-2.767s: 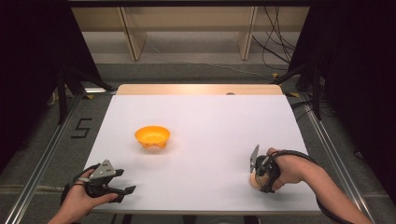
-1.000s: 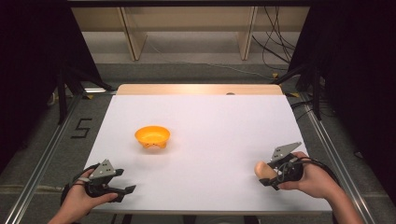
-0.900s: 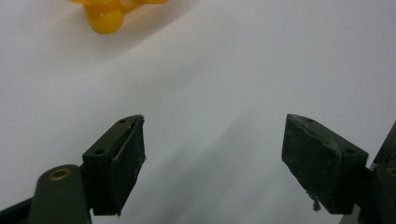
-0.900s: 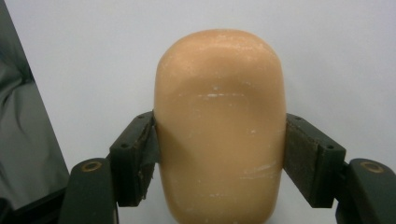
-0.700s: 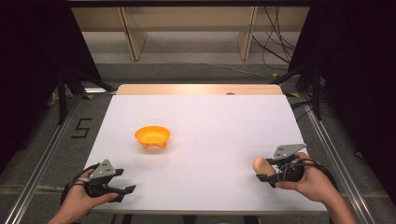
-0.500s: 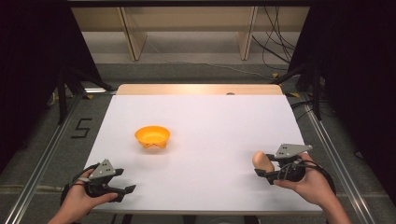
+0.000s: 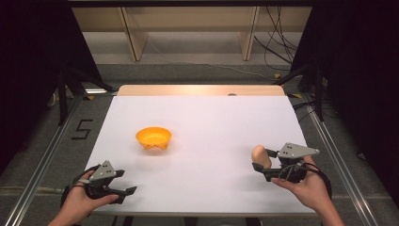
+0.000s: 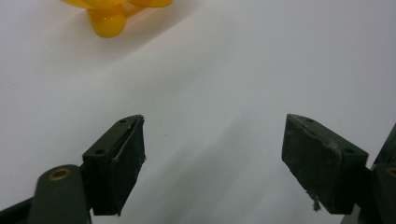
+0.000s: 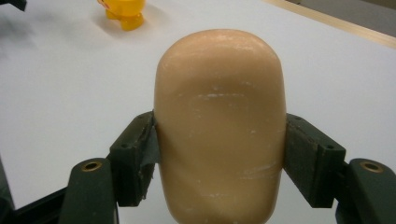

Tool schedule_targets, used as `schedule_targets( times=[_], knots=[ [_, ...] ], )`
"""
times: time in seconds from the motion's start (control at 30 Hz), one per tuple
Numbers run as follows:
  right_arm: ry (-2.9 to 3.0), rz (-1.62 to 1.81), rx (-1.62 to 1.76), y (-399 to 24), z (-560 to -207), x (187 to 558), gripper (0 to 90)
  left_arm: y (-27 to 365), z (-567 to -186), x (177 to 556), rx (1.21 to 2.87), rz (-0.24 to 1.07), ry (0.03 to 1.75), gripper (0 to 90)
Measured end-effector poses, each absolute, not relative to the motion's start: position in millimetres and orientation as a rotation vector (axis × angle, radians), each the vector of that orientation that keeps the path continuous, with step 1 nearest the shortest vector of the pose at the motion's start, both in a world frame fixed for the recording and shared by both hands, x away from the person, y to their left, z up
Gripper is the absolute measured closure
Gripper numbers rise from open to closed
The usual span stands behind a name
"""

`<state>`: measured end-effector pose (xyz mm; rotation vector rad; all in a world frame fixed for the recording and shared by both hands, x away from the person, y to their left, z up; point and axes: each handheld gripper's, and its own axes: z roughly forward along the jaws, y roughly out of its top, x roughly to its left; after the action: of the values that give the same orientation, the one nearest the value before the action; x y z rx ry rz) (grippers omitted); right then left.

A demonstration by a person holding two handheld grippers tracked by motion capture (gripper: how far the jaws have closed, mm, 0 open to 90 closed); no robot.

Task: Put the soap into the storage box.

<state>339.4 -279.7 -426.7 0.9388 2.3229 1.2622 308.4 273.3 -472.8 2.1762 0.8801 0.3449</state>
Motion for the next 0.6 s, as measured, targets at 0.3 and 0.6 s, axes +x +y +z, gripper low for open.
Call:
schedule_targets(
  times=[0.3,0.6],
  knots=[
    [2.285,1.292,0.908,-268.5,-423.2,343.1,33.3,273.9,-472.5,308.5,2.18,0.348,0.875,21.0],
    [2.275,1.318,0.881,-252.8,-419.7,347.0,33.3,272.3,-472.9,307.8,2.159,0.32,0.892,21.1]
  ],
)
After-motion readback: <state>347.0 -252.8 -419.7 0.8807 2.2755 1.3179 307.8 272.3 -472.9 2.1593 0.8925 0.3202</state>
